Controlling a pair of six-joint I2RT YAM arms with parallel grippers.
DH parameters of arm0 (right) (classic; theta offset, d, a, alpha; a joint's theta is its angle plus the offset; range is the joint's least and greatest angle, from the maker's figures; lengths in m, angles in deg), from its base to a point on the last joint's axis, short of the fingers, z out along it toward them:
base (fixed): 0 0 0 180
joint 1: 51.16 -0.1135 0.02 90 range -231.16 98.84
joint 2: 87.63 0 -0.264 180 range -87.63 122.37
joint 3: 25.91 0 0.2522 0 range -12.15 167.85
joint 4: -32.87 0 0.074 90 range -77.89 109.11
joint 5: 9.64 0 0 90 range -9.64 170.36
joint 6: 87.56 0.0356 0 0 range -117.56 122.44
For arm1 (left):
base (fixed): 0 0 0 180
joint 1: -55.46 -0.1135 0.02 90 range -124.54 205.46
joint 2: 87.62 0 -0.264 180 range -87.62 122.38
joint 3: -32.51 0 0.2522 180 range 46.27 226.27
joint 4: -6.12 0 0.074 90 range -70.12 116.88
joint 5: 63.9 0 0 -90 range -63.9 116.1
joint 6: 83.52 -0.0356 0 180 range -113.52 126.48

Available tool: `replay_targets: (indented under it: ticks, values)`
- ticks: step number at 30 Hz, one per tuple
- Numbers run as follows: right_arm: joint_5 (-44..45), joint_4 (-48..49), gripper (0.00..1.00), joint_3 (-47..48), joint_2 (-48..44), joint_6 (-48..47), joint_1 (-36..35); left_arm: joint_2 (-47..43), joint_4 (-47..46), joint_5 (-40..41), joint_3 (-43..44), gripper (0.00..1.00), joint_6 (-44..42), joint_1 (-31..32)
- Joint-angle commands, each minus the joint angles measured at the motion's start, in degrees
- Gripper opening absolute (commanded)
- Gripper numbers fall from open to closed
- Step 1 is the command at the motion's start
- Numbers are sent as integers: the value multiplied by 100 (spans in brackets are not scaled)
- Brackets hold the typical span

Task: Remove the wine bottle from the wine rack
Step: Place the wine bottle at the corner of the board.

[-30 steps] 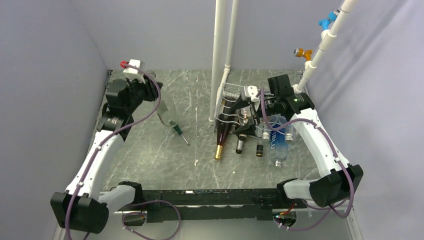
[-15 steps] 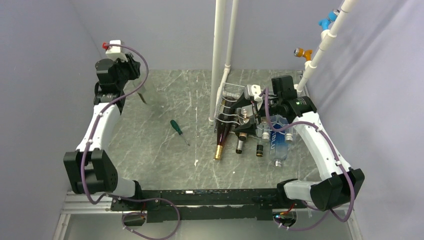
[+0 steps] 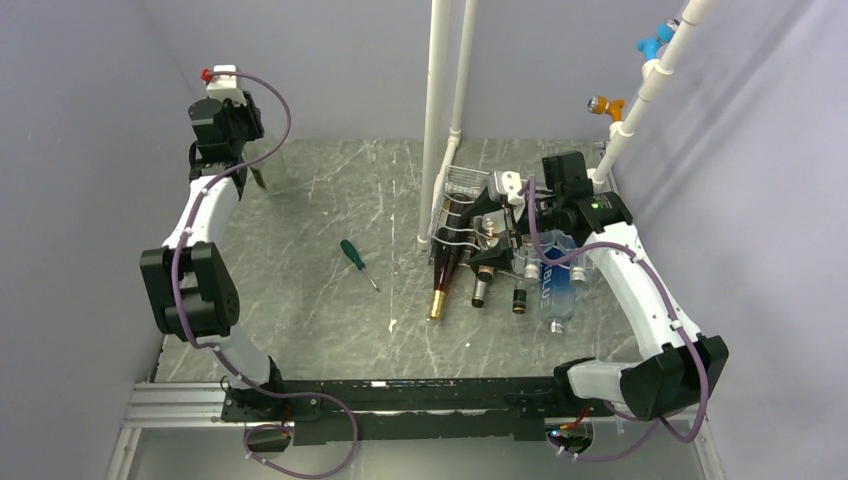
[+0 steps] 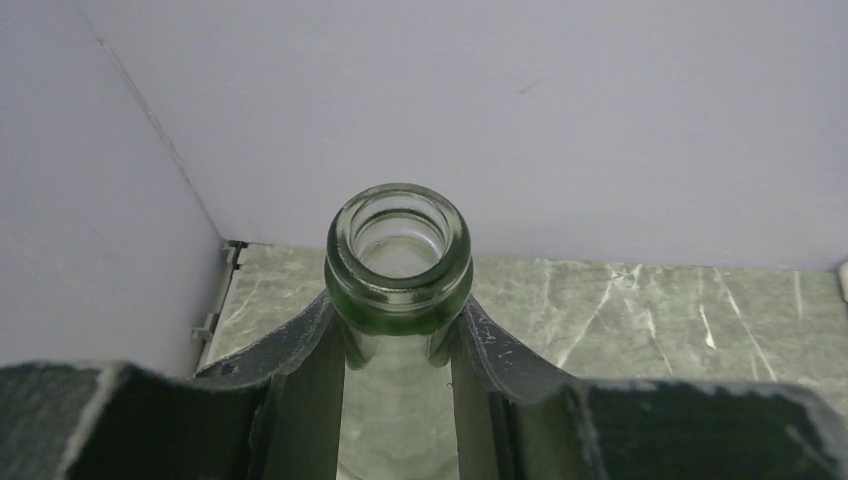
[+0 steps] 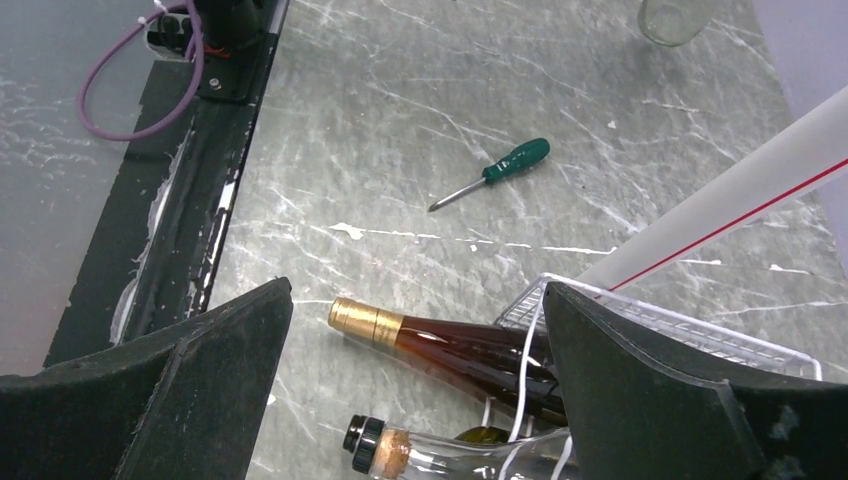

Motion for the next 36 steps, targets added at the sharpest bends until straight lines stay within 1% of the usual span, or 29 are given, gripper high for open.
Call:
replay_targets:
  ticks: [1,8,17,23,28,36]
  values:
    - [-160,-155,99,79,55,-273,15,91,-1460,28,810,0,-380,-49]
    - [-136,-292,99,128,150,-413,13,525,-1588,75,1079,0,-354,-112]
    - [-143,-297,99,115,189,-440,18,736,-1681,128,974,0,-401,-135]
    - [-142,-243,99,85,187,-396,19,738,-1543,105,908,26,-496,-142]
    - [-137,-185,99,49,163,-364,18,654,-1462,146,782,50,-491,-152]
    - [-154,-98,100,-1,85,-298,13,303,-1310,275,599,70,-323,-158]
